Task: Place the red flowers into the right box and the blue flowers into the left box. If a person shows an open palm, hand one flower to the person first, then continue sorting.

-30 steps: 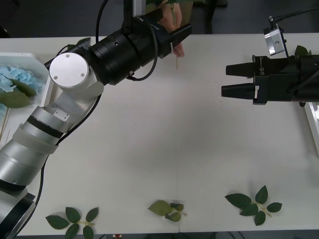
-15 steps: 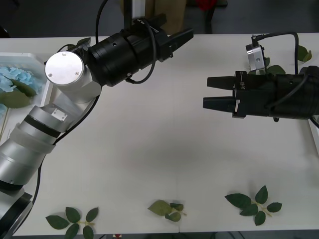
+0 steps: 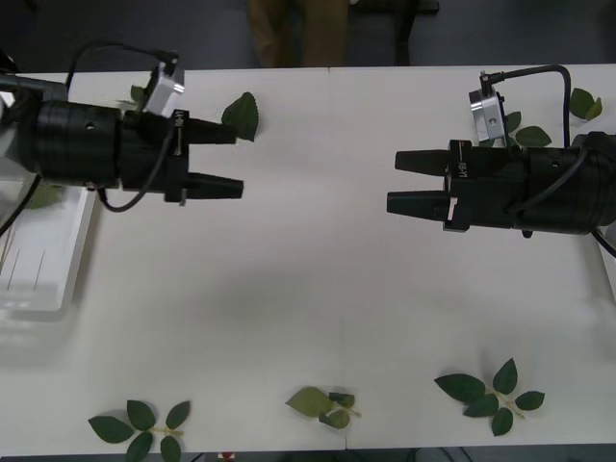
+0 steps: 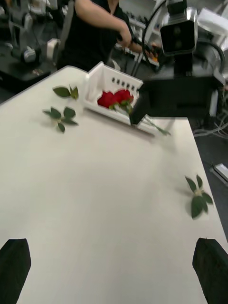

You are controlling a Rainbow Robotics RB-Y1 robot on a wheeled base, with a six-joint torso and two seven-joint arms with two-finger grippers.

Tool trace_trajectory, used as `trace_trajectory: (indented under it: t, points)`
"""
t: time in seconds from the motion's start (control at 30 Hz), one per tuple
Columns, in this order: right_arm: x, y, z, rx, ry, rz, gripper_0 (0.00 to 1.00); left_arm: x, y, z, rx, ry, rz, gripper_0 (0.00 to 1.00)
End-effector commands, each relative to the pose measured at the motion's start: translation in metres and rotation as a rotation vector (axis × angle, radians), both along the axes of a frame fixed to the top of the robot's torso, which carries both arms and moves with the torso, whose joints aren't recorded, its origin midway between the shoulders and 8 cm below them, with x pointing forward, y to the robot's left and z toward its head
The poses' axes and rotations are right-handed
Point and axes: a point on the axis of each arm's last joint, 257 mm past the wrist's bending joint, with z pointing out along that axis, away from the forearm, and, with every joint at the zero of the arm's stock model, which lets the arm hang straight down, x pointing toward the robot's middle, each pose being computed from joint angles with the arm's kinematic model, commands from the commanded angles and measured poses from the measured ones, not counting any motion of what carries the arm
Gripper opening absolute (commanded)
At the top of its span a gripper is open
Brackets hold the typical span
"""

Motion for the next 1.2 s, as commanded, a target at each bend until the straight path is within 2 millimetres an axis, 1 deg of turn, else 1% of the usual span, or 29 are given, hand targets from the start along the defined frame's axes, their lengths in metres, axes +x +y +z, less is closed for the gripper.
trace_trajectory:
  t: [0.03,0.07,0.1,0.17,0.23,0.3,0.4,0.43,0.53,0.57,0.67,0.97,1.2]
  points:
    - [0.0,0.001,0.003,0.012,-0.029,-0.003,0.93,0.0,0.066,-0.014,0.172,-0.028,0.019,1.0]
    - [0.0,0.001,0.003,0.012,-0.029,-0.003,0.93,-0.001,0.074,-0.019,0.211,-0.025,0.02,1.0]
    - [0.0,0.001,0.003,0.012,-0.029,-0.003,0.93,0.0,0.079,-0.022,0.228,-0.025,0.027,1.0]
    - [0.0,0.001,0.003,0.012,-0.029,-0.003,0.93,0.004,0.091,-0.033,0.281,-0.022,0.054,1.0]
    - [0.0,0.001,0.003,0.012,-0.029,-0.003,0.92,0.009,0.104,-0.049,0.323,-0.011,0.097,1.0]
    - [0.0,0.001,0.003,0.012,-0.029,-0.003,0.92,0.013,0.11,-0.059,0.337,-0.006,0.125,1.0]
    - [0.0,0.001,0.003,0.012,-0.029,-0.003,0.92,0.012,0.111,-0.062,0.333,0.0,0.134,1.0]
    - [0.0,0.001,0.003,0.012,-0.029,-0.003,0.92,0.012,0.111,-0.062,0.328,0.003,0.134,1.0]
    - [0.0,0.001,0.003,0.012,-0.029,-0.003,0.92,0.007,0.099,-0.063,0.286,0.015,0.115,1.0]
    - [0.0,0.001,0.003,0.012,-0.029,-0.003,0.93,0.006,0.09,-0.066,0.259,0.023,0.113,1.0]
    - [0.0,0.001,0.003,0.012,-0.029,-0.003,0.92,0.005,0.076,-0.075,0.197,0.043,0.131,1.0]
    - [0.0,0.001,0.003,0.012,-0.029,-0.003,0.92,0.007,0.072,-0.075,0.184,0.04,0.138,1.0]
    - [0.0,0.001,0.003,0.012,-0.029,-0.003,0.93,0.003,0.066,-0.07,0.152,0.047,0.121,1.0]
